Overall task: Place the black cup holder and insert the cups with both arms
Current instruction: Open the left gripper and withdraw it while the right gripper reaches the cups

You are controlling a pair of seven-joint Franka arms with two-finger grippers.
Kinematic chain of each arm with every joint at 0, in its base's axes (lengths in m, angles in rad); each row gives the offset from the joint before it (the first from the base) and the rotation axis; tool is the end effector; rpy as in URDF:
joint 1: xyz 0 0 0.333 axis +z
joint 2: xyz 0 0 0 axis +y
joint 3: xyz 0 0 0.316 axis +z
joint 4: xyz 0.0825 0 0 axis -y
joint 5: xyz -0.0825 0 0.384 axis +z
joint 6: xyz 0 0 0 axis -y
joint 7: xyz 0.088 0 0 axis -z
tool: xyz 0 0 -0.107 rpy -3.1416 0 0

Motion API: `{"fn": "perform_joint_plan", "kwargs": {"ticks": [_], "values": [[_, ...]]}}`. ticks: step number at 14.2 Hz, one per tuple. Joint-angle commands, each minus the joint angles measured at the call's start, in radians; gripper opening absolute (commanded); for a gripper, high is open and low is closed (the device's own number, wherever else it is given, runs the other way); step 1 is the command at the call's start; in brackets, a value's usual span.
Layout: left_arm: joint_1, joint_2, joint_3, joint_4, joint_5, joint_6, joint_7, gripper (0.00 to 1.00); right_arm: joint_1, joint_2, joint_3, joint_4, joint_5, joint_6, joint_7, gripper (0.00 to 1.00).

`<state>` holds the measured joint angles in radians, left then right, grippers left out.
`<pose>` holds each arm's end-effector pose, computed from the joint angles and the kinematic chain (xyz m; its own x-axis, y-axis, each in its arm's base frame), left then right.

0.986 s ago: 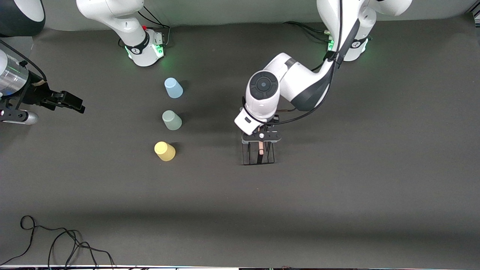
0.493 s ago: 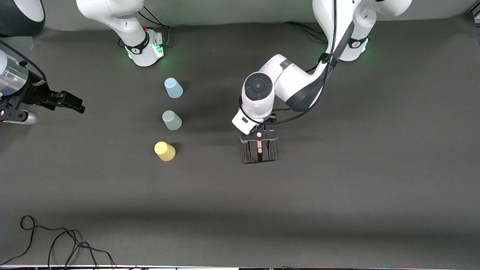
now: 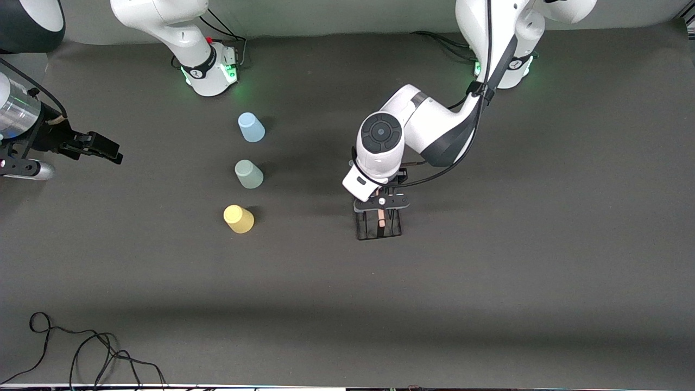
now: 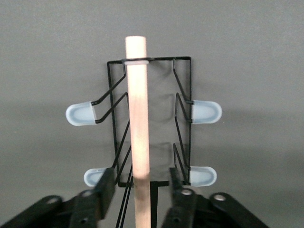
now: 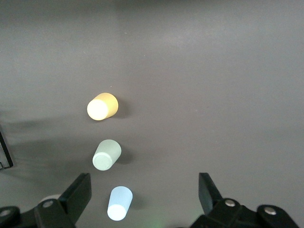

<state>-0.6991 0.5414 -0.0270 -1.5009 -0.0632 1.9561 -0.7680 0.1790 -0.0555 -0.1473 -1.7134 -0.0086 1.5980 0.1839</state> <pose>0.5163 -0.4602 0.3465 0.9912 0.0715 -0.1113 0.0708 -0.9974 -0.0099 0.5360 0.0141 0.5895 0.9868 -0.1507 -0.0594 -0.1503 -0.9886 0.0115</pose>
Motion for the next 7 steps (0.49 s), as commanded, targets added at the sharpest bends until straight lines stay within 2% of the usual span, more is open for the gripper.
{"fn": "perform_joint_plan", "kwargs": {"ticks": [1,4,7], "values": [[0.004,-0.020,0.006,0.030,-0.015,-0.016,-0.008,1.00,-0.001,-0.020,-0.001,-0.006,-0.008,-0.007,0.011,1.00],[0.056,-0.096,0.013,0.042,-0.001,-0.078,0.006,1.00,-0.001,-0.018,-0.011,-0.006,0.002,-0.007,0.019,1.00],[0.156,-0.187,0.016,0.045,0.000,-0.184,0.148,1.00,0.002,-0.020,-0.017,-0.009,0.079,-0.006,0.028,1.00]]}}
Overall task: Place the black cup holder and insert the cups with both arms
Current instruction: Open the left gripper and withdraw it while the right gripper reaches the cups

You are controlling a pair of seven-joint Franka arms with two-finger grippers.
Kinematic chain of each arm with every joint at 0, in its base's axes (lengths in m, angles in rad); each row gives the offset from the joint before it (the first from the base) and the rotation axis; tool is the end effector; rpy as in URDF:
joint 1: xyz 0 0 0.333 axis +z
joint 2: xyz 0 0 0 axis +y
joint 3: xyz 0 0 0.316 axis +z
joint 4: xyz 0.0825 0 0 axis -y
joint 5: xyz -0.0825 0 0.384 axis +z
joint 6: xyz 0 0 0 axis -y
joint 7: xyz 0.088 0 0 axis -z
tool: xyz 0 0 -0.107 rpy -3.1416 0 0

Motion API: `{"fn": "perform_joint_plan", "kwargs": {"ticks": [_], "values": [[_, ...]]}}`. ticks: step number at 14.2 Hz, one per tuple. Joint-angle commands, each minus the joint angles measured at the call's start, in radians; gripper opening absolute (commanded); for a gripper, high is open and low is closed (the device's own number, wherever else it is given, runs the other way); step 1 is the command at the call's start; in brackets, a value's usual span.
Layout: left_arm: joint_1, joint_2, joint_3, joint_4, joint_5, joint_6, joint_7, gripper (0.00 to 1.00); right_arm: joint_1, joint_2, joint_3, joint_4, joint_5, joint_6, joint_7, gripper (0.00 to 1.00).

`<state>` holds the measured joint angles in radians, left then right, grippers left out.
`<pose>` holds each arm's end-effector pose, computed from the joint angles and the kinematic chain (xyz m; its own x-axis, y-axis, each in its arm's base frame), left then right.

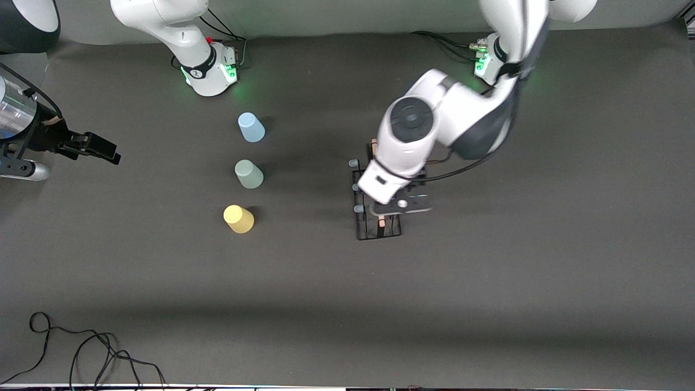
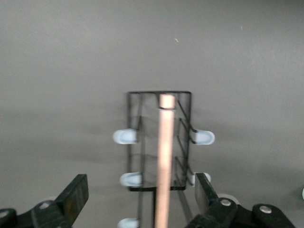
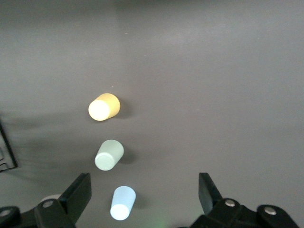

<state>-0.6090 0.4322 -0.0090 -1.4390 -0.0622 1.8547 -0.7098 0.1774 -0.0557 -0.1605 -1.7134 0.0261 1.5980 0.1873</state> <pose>0.5559 -0.3999 0.4423 0.9926 0.1091 -0.0541 0.1112 -0.9931 0.0368 0.5361 0.0096 0.5896 0.9833 -0.1694 -0.0658 -0.1712 -0.9850 -0.0230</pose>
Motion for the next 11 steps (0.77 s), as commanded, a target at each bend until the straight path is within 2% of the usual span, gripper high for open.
{"fn": "perform_joint_plan", "kwargs": {"ticks": [1,5,7,9,11], "values": [[0.099,-0.099,-0.002,-0.017,0.001,-0.113,0.130,1.00,0.008,-0.018,-0.004,-0.012,0.044,-0.006,0.024,1.00],[0.227,-0.134,0.006,-0.031,0.039,-0.190,0.318,1.00,0.054,-0.026,0.002,-0.055,0.061,0.005,0.121,1.00],[0.280,-0.162,0.004,-0.032,0.099,-0.218,0.387,1.00,0.086,-0.032,0.002,-0.093,0.073,0.019,0.162,1.00],[0.366,-0.194,0.004,-0.053,0.098,-0.221,0.536,1.00,0.125,-0.059,0.001,-0.165,0.081,0.072,0.204,1.00],[0.446,-0.233,0.004,-0.104,0.098,-0.227,0.662,1.00,0.158,-0.114,0.001,-0.289,0.081,0.166,0.221,1.00]]}}
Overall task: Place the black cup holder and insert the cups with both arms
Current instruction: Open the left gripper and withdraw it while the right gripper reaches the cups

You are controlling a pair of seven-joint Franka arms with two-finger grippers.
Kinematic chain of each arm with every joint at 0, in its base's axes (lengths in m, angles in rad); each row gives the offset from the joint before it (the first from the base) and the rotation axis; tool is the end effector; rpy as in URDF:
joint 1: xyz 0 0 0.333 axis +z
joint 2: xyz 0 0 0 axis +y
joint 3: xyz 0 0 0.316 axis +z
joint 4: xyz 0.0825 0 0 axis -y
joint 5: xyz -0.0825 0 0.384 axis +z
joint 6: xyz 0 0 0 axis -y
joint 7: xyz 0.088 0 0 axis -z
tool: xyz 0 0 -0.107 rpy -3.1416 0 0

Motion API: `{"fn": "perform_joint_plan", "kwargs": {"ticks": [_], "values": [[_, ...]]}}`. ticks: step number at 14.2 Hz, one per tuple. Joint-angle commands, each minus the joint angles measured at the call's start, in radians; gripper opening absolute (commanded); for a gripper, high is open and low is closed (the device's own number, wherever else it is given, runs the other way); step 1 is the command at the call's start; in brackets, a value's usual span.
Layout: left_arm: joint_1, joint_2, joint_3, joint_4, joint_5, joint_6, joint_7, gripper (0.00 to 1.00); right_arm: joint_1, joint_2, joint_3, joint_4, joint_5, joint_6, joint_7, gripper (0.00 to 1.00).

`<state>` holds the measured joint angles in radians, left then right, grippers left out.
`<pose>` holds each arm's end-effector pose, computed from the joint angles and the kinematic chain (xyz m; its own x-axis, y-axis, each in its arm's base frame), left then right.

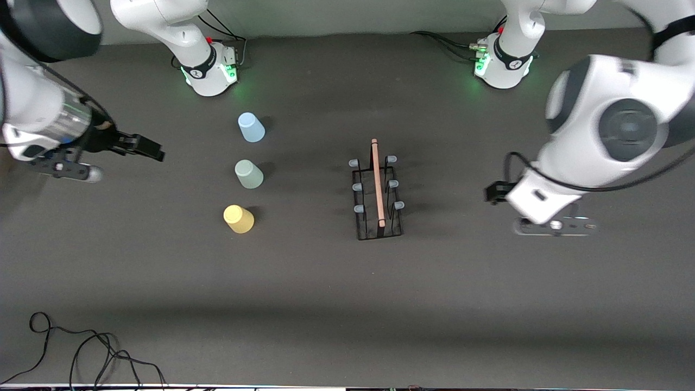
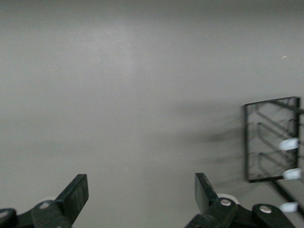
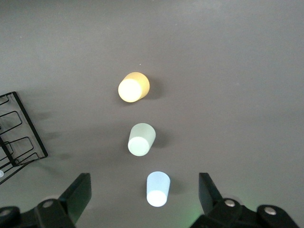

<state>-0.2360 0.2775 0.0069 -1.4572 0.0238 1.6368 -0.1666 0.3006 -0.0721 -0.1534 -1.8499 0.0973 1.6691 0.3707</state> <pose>0.6192 -0.1425 0.5180 0.9937 -0.0632 -0.0922 -0.0672 -0.9969 -0.0412 0.5216 0.0849 0.5401 0.9632 -0.2287 -0.1408 -0.2388 -0.9693 -0.0590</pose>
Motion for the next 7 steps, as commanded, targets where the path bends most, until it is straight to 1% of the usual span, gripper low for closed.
{"fn": "perform_joint_plan", "kwargs": {"ticks": [1,2,4,6,7], "values": [[0.114,-0.119,-0.011,-0.124,0.011,-0.030,0.174,1.00,0.043,-0.127,-0.006,-0.222,0.010,0.142,0.037,1.00],[0.145,-0.157,-0.011,-0.162,0.010,-0.032,0.221,1.00,0.057,-0.150,-0.006,-0.279,0.010,0.185,0.037,1.00],[0.156,-0.204,-0.011,-0.210,0.008,-0.014,0.236,1.00,0.092,-0.170,-0.006,-0.371,0.010,0.253,0.037,1.00],[0.184,-0.227,-0.008,-0.222,-0.002,0.015,0.237,1.00,0.130,-0.167,-0.005,-0.431,0.009,0.308,0.037,1.00],[0.188,-0.219,-0.008,-0.221,-0.019,0.055,0.237,1.00,0.143,-0.167,-0.005,-0.471,0.010,0.348,0.037,1.00]]}}
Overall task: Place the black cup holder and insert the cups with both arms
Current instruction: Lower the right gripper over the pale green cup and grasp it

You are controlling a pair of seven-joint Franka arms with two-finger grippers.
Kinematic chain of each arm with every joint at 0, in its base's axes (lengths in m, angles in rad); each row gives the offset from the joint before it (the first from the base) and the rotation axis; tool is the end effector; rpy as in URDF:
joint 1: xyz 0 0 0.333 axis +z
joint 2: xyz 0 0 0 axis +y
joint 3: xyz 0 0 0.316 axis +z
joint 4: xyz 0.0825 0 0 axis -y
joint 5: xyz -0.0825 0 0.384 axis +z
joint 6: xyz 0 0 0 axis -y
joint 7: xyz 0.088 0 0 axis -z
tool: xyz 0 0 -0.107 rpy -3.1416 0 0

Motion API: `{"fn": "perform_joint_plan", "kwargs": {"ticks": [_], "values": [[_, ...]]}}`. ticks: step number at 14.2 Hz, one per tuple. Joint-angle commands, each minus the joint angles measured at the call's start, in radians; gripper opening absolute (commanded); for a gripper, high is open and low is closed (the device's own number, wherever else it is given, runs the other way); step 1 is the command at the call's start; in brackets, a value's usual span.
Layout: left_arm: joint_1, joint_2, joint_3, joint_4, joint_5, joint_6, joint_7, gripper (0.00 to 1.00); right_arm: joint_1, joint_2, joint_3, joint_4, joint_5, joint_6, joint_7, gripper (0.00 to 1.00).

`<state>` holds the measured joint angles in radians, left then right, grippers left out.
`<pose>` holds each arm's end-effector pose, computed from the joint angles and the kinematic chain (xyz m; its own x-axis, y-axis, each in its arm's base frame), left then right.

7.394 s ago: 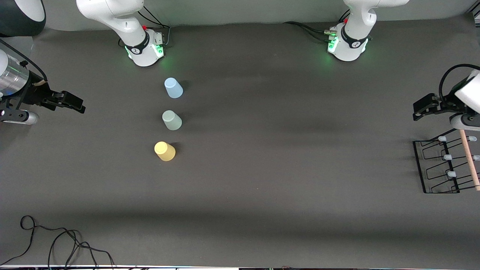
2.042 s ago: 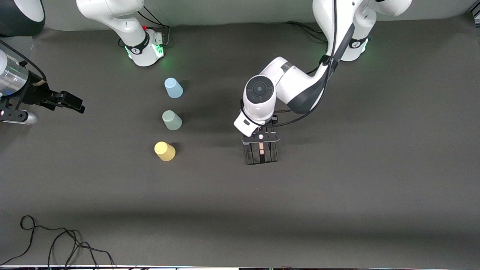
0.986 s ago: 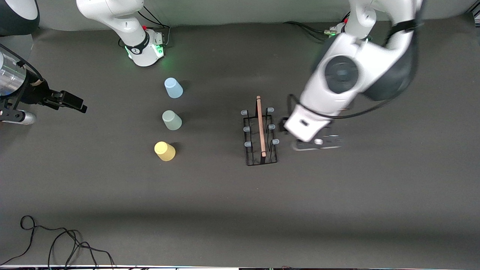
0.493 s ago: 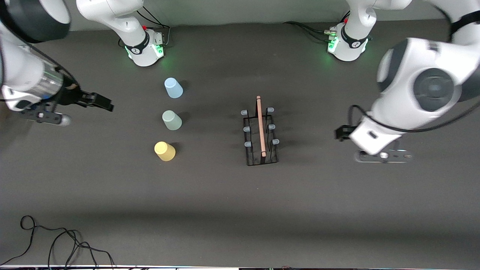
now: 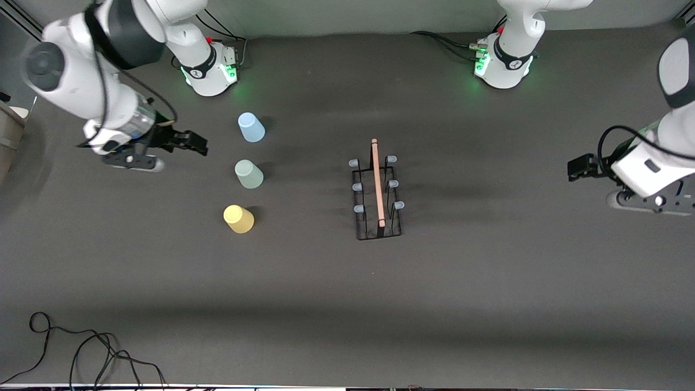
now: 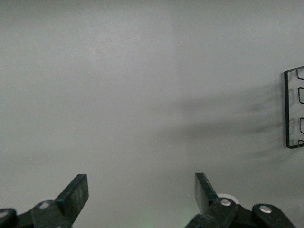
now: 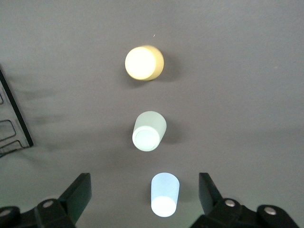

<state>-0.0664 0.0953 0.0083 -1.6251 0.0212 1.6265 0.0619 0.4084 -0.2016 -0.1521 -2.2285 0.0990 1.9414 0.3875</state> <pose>0.5809 -0.0318 0.5493 0.9882 -0.1206 -0.0949 -0.1226 -0.9923 -0.0159 0.4608 0.1255 0.4493 0.9788 -0.1598 -0.1285 -0.1704 -0.9825 -0.0759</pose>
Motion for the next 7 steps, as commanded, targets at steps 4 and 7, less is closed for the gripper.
{"fn": "perform_joint_plan", "kwargs": {"ticks": [4,7], "values": [[0.059,-0.025,-0.010,-0.052,-0.049,0.134,0.018,1.00,0.075,0.010,-0.004,-0.276,0.008,0.327,0.021,1.00],[0.071,-0.017,-0.007,-0.045,-0.027,0.159,0.022,1.00,0.095,0.121,-0.004,-0.303,0.008,0.468,0.021,1.00]]}}
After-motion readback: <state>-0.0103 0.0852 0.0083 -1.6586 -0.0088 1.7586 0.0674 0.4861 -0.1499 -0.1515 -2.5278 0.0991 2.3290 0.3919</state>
